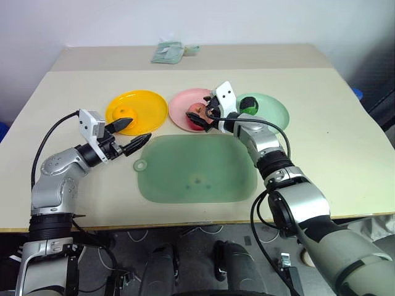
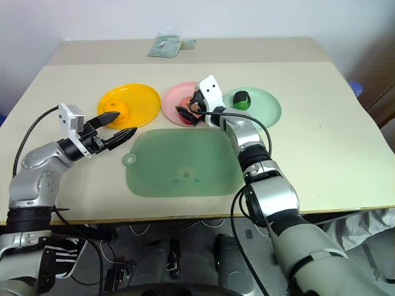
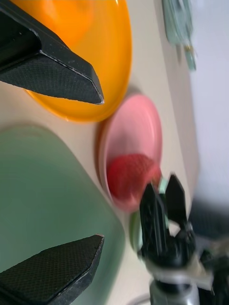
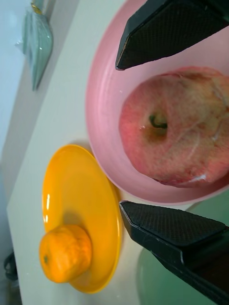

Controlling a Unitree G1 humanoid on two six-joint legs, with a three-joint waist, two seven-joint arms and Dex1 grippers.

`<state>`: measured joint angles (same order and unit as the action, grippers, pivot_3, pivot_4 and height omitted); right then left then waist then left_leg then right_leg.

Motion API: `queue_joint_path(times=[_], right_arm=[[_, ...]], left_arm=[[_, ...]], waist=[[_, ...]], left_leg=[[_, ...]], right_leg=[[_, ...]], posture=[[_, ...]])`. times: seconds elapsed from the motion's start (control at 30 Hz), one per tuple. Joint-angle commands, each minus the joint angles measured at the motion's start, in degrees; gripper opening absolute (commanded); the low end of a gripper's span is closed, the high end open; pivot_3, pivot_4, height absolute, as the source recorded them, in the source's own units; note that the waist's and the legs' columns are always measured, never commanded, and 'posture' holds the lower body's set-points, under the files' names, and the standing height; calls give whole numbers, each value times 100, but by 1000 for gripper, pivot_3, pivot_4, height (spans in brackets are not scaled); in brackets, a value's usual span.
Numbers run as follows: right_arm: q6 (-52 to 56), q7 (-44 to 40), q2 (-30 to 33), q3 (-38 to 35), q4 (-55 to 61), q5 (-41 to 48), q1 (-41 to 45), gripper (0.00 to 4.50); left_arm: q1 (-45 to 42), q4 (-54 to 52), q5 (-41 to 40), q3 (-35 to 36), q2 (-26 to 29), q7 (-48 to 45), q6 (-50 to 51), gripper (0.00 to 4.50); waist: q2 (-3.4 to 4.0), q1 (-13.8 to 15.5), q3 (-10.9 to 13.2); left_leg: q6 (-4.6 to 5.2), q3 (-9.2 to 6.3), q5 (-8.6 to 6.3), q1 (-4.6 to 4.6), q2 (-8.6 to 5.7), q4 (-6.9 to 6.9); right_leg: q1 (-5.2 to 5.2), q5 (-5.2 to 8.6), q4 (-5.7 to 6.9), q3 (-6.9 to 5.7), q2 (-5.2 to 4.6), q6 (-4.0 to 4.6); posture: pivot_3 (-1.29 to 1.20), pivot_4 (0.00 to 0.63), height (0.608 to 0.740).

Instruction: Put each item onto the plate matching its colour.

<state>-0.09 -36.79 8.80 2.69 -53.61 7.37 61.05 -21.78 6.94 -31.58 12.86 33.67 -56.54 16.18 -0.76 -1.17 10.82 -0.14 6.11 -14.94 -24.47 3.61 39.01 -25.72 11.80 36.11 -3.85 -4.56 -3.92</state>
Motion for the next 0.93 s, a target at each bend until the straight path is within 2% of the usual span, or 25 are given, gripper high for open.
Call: queue_joint_path(times=[0.03,0.17,0.23,0.37,0.47,0.6,0.77,0.93], right_arm=[[222,-557,388,-251,1606,436,-344,4477],[805,-1296,1089,-307,3778,957,-1490,4477],[1353,-1736,1679,-330,5088,1359,-2301,4477],[2166,-2035,2507,-582,6455,1972,-3341,4477],[2354,-2272,2999,-846,6971,2229,-3961,4477],[2538,-2245,3514,-1300,7814,2380,-4978,4477],[2302,-1480,3496,-1635,8066,1933,-5356,4477],[2374,-1467,3685,-1707,8058,2003,-5294,4477]], left_arm=[[119,-322,-371,140,178,-577,31,4500],[159,-331,-424,106,253,-821,23,4500],[91,-205,-486,71,391,-1112,134,4500],[-94,-118,-490,-113,379,-1383,215,4500],[-222,-245,-614,-301,295,-1480,556,4500],[-519,47,-623,-409,455,-1990,722,4500],[-1281,1081,-195,-704,394,-2507,322,4500],[-1565,1372,-44,-817,16,-2459,126,4500]], waist=[[1,10,1],[-1,75,-1],[-1,72,-1],[0,27,0],[1,27,-1],[-2,77,-1],[-3,74,-1],[-4,72,-2]], left_leg=[[0,0,0,-1,0,0],[0,-9,-1,0,-1,-5],[0,-12,-1,1,-3,-4],[0,-8,-1,6,-2,0],[-1,-8,0,14,3,2],[-1,-14,-1,8,1,1],[-1,-13,0,7,-4,14],[7,-14,-5,6,-6,13]], right_leg=[[-1,0,-1,0,-1,0],[3,1,-2,-4,-3,0],[9,1,-8,-7,-6,0],[9,3,-9,-5,-5,2],[9,9,-6,-5,5,21],[11,14,-10,-5,6,21],[12,15,-11,-5,1,25],[20,17,-21,-5,-2,23]], posture=[[0,150,740],[0,150,740],[0,150,740],[0,150,740],[0,150,740],[0,150,740],[0,150,740],[0,150,740]])
